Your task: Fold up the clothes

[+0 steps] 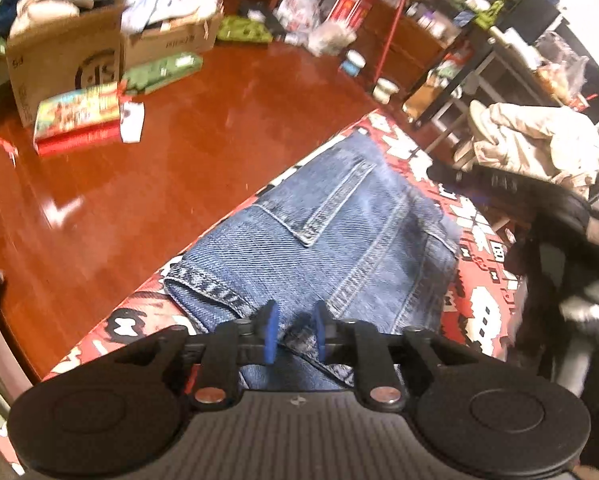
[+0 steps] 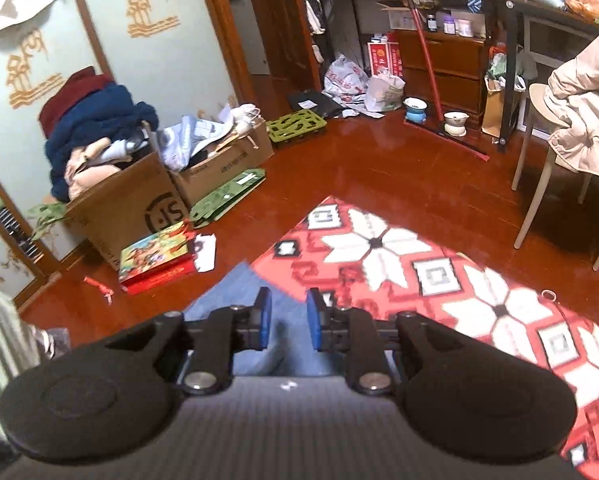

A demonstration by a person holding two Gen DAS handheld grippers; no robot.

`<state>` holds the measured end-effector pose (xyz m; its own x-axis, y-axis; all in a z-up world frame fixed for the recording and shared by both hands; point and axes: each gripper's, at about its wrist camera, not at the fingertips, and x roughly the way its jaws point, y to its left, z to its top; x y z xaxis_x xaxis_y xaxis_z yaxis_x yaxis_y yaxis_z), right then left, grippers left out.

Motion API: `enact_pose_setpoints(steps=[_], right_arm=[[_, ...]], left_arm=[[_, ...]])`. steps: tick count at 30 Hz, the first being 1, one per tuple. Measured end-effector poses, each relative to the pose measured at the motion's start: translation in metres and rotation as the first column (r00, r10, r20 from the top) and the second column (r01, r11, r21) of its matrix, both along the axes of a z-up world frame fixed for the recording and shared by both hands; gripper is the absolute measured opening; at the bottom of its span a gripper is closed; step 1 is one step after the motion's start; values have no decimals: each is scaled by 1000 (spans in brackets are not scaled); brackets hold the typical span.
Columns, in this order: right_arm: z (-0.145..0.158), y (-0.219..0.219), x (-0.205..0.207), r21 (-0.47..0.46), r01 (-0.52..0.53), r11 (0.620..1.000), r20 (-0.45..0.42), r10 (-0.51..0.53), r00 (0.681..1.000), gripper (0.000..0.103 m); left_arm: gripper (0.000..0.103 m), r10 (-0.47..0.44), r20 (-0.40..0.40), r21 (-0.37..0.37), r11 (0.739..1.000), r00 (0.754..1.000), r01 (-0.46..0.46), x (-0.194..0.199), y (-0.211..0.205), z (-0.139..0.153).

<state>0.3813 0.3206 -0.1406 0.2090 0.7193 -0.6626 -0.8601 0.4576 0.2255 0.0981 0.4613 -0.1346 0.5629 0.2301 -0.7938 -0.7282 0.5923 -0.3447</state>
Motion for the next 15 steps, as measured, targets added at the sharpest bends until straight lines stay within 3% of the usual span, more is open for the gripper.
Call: enact_pose_setpoints(steps=[4,6,15], right_arm=[[15,-42,-34,1,-2,1000,11,2,1000,36],[23,-68,-54,8,2,1000,24,-2,1000,41],[74,-193,-161,50,85,995,83,-89,993,77]], left_arm=[[50,-15,-8,117,993,1000,15,-13,-32,9],[64,-27,-1,170,985,1000,27,-23,-50,14],[87,-27,35,255,967,999,17,-96,-107,56]])
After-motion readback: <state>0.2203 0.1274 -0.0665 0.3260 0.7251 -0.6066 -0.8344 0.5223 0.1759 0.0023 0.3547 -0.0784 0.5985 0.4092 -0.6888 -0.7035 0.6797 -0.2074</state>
